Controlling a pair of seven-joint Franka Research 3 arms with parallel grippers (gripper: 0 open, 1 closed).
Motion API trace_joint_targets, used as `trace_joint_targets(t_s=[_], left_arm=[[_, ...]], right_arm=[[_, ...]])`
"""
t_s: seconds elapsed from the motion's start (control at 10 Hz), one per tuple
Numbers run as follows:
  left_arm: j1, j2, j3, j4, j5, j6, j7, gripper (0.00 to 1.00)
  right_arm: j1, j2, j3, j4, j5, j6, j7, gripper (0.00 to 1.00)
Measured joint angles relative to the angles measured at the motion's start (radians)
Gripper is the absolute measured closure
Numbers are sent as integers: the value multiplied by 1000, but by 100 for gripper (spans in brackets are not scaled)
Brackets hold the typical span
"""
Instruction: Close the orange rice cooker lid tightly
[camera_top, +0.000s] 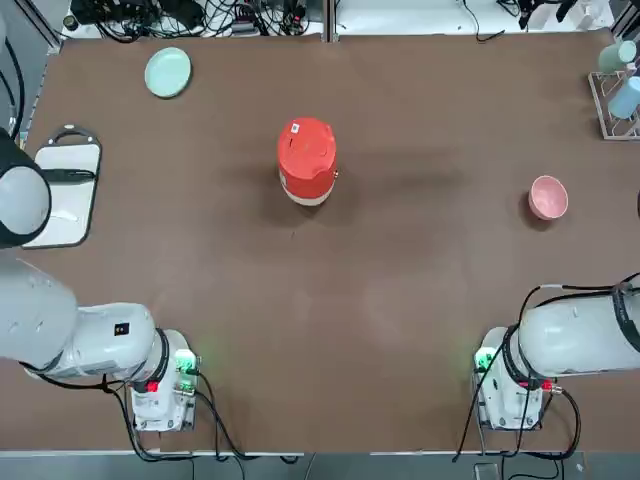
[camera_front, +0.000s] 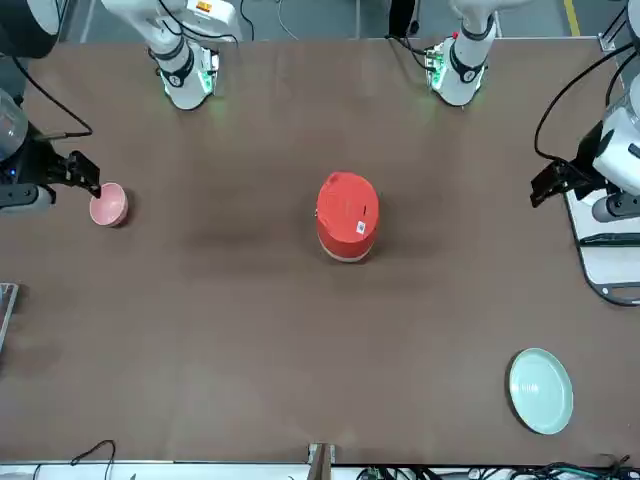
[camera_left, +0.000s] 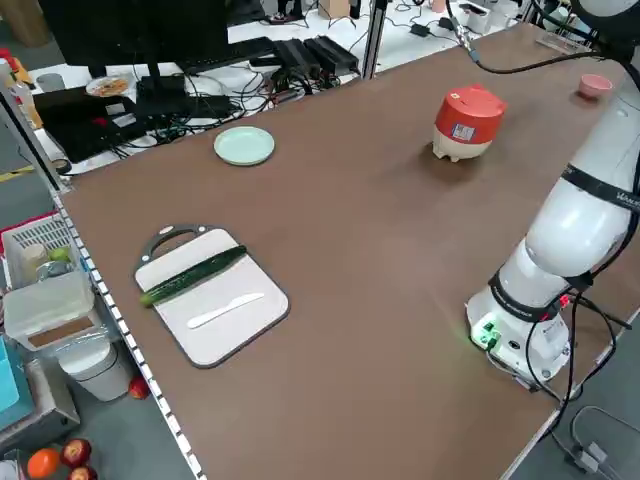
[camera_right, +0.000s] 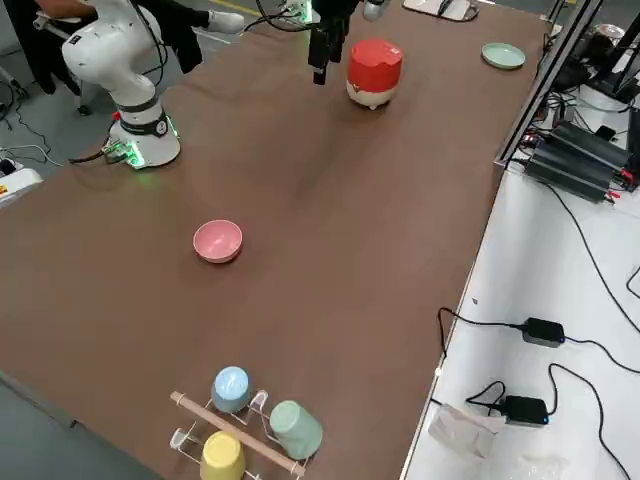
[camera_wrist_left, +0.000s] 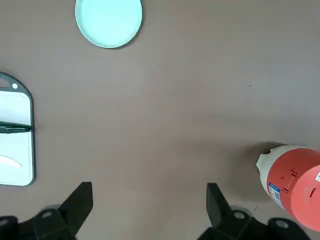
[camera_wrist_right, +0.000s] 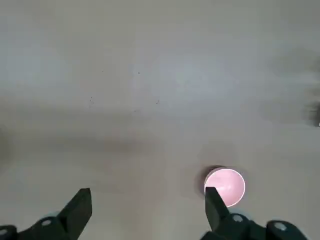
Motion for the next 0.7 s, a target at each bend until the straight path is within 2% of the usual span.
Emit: trace_joint_targets(t_s=[0.7], left_arm=[[-5,0,-6,7,0,0,0,0]], right_arm=[[0,0,-5,0,31,5,3,0]])
